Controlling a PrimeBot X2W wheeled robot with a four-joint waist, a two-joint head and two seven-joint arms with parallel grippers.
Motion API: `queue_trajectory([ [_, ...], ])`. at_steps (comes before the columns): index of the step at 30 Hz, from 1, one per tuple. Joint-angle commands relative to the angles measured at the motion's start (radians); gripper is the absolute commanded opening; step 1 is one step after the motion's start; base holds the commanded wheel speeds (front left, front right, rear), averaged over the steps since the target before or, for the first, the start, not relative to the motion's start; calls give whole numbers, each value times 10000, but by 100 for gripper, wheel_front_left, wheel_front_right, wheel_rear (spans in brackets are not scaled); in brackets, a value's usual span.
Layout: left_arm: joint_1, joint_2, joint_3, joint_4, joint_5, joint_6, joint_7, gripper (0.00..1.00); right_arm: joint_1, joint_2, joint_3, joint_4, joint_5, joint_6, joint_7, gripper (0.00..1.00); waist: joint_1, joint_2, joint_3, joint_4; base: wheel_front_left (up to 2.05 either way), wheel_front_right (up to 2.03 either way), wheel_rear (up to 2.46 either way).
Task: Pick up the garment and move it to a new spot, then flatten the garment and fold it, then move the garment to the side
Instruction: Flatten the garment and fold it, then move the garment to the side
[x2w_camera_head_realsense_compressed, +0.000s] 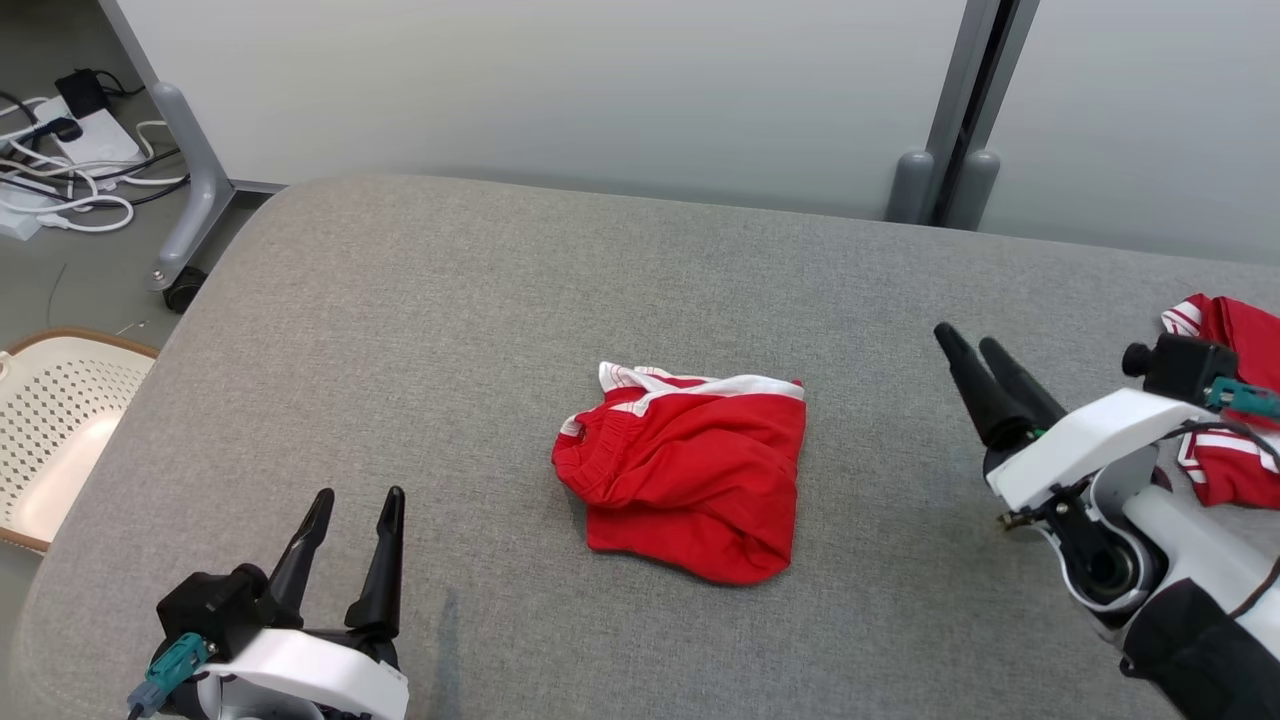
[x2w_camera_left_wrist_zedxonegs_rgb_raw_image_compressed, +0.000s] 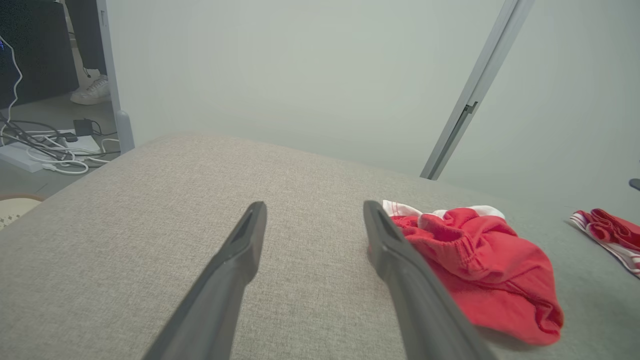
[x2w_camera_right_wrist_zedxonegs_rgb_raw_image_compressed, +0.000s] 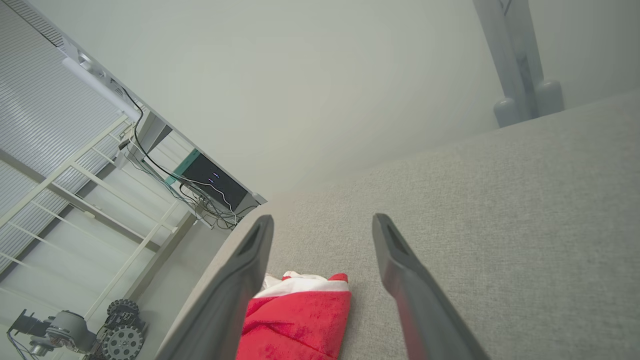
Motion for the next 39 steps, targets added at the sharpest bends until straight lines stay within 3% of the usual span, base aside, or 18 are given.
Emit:
queue_trajectory([
  [1,-30,23,27,-41,59,-20,0,100,190,58,12,138,5,26,74,100,0,0,-15,3,0,0,0],
  [9,-170,1,-108,-64,22,-20,0,100,-178,745,171,1097,408,26,1451,100,0,0,155,256,0,0,0],
  [16,-272,-39,-194,32,-75,-20,1,100,-665,1418,412,2415,1173,26,3907,100,0,0,341,680,0,0,0],
  [25,-397,-110,-220,175,-172,-20,1,100,-580,2054,-238,3654,2700,26,5906,100,0,0,478,1296,0,0,0],
  [36,-483,-149,-224,243,-174,-20,1,100,-505,2748,-439,4723,3345,12,6856,100,0,0,598,1506,0,0,0],
  [37,-474,-149,-214,241,-167,-20,1,100,-560,2780,-454,4738,3337,12,6843,49,0,0,604,1498,0,0,0],
  [38,-459,-146,-200,238,-160,-19,1,100,-626,2794,-501,4699,3331,12,6751,28,0,0,609,1486,0,0,0],
  [39,-444,-140,-189,239,-158,-20,1,100,-690,2784,-553,4628,3328,14,6705,0,0,0,611,1470,0,0,0],
])
